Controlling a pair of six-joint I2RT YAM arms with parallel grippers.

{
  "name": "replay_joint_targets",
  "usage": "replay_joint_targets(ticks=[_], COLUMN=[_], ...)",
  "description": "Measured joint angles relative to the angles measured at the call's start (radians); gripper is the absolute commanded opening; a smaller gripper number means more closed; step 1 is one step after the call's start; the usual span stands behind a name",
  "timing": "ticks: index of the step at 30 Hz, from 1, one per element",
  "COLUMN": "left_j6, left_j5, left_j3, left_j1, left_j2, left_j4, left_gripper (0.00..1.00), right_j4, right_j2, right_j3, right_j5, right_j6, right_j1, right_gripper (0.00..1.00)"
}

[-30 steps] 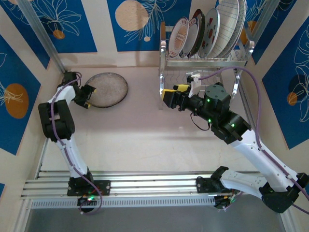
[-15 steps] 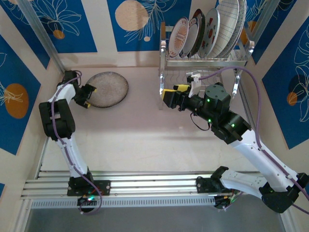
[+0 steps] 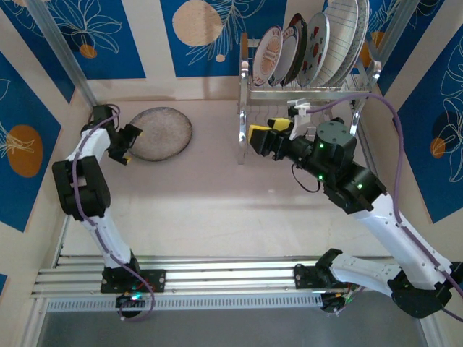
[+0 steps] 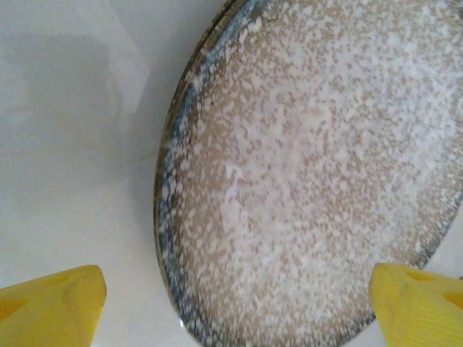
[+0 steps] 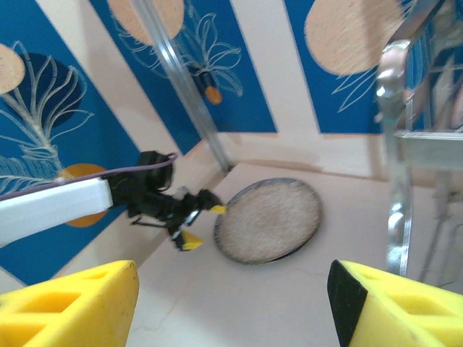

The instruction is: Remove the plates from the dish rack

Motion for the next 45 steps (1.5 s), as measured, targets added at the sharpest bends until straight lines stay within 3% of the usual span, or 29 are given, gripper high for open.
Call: replay_joint_targets(ticks=[5, 10, 17, 22, 30, 38, 45], left_j6=[-0.012, -0.041, -0.051, -0.035, 0.095, 0.159, 0.160], left_j5=[-0.019, -0.037, -0.068, -0.056, 0.024, 0.087, 0.117], left_j3=[-0.009, -0.010, 0.010, -0.005, -0.092, -0.098, -0.138], left_j1=[-0.027, -0.106, -0.319, -0.495, -0.691, -0.721, -0.726], left_j2=[-0.106, -0.242, -0.372, -0.445, -0.656, -0.753, -0.756], left_j4=[0.000, 0.012, 0.072, 0.188, 0.436, 0.523, 0.537], left_gripper=[0.94, 0.97, 0.97, 0.97, 0.97, 0.97, 0.97], right_j4=[-0.102, -0.196, -0.333, -0.359, -0.190, 0.087, 0.285], right_j2=[0.037, 0.077, 0.160, 0.239, 0.269, 0.267, 0.268], right_j3=[0.189, 0.361, 0.492, 0.502, 0.322, 0.119, -0.016], right_j5=[0.137, 0.177, 0.034, -0.132, -0.383, -0.594, -0.657], right_j6=[-0.100, -0.153, -0.080, -0.019, -0.060, -0.118, -0.162], right_j1=[-0.031, -0.216, -0.623, -0.811, -0.943, -1.023, -1.023], right_gripper=[0.70, 0.69, 0.64, 0.59, 0.40, 0.37, 0.44])
